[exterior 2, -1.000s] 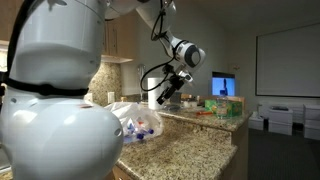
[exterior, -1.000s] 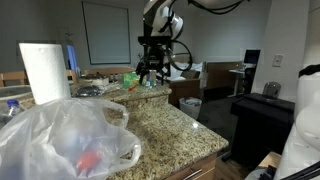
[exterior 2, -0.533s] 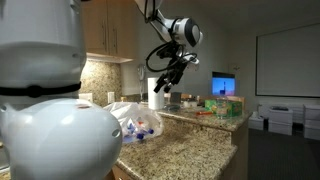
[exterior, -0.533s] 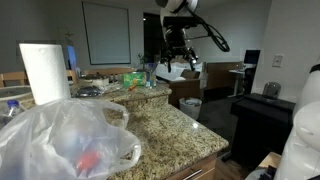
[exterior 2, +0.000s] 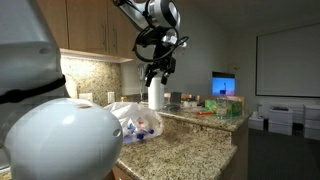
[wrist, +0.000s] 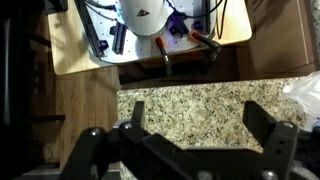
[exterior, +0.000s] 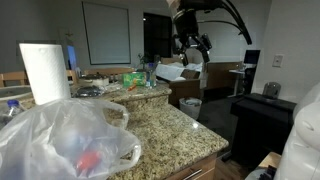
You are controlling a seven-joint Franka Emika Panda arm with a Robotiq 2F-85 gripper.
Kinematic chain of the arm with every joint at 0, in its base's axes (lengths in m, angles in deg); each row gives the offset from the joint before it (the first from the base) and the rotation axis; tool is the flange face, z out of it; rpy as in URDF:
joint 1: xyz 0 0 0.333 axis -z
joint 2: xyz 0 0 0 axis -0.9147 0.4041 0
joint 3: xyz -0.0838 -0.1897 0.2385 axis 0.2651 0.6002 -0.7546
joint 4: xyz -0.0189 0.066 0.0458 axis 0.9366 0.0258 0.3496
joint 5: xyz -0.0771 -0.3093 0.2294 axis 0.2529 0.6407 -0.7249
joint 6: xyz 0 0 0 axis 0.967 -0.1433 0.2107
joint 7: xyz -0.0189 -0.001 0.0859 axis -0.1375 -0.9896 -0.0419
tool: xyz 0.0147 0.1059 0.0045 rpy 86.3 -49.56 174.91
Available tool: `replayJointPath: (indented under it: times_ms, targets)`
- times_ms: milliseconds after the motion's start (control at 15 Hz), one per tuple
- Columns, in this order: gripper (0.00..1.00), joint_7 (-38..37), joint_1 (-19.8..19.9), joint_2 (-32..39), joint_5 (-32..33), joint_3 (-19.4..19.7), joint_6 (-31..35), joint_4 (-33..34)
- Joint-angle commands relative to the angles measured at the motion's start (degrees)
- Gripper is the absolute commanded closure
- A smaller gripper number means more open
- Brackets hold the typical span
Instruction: Pick up the bottles from the counter and put them in the plastic bag
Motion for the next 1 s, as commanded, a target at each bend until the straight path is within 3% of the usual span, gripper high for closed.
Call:
replayJointPath:
  times_ms: [0,467,533,933]
  targets:
    - [0.0,6.8,-0.5,-8.3,3.2,-0.5,7.4,-7.6]
    - [0.0,15.0,-1.3,-24.7,2.0,1.1,23.3,-22.0]
    - [0.0,12.4,-0.1,-17.6,2.1,0.1,19.1,-15.8]
    - [0.0,12.6,-0.1,-18.5,2.1,0.1,19.4,-16.7]
